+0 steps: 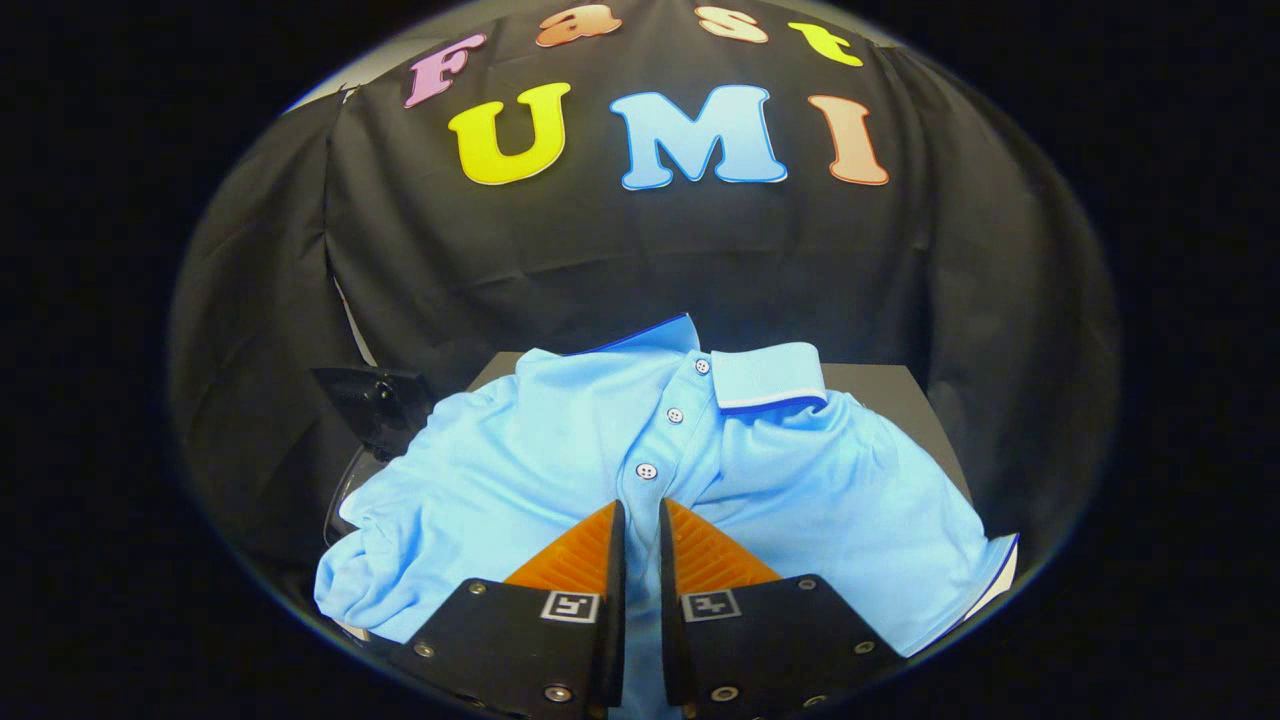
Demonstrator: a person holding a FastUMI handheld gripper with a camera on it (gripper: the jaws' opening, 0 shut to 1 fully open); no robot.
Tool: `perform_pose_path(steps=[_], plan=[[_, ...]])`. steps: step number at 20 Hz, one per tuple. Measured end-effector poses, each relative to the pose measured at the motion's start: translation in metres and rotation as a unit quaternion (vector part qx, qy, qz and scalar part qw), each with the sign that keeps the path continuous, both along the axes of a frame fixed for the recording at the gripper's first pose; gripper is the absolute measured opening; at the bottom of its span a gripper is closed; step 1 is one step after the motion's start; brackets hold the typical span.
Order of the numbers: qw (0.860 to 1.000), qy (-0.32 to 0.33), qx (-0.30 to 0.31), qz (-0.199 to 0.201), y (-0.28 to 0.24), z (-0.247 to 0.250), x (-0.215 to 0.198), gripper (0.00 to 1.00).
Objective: Put the clothes into the washing machine and then close the washing machine lid.
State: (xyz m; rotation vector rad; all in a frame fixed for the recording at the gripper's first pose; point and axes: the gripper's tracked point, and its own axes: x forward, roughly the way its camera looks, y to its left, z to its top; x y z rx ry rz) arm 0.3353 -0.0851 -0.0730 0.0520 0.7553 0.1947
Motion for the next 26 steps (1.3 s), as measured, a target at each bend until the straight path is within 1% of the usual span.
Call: perform_pose_path(steps=[1, 2, 3, 4, 6, 7, 9, 14, 18, 20, 26], plan=[[1.0, -0.004, 0.008, -0.006, -0.001, 0.003, 0.001, 0.11], [1.0, -0.01, 0.022, -0.02, -0.001, 0.003, -0.001, 0.07], [0.999, -0.017, 0.029, -0.027, -0.001, 0.005, -0.001, 0.01], [0.999, -0.024, 0.034, -0.03, 0.0, 0.006, 0.0, 0.0], [0.999, -0.037, 0.026, -0.021, 0.003, 0.009, -0.002, 0.0], [0.997, -0.06, 0.033, -0.027, 0.002, 0.019, 0.0, 0.0], [0.995, -0.086, 0.046, -0.026, 0.007, 0.032, 0.001, 0.0], [0.989, -0.132, 0.058, -0.008, 0.024, 0.06, -0.003, 0.0], [0.983, -0.166, 0.083, -0.009, 0.043, 0.088, -0.007, 0.0], [0.979, -0.188, 0.08, -0.004, 0.054, 0.101, -0.011, 0.0], [0.966, -0.24, 0.097, -0.017, 0.097, 0.136, -0.021, 0.0]])
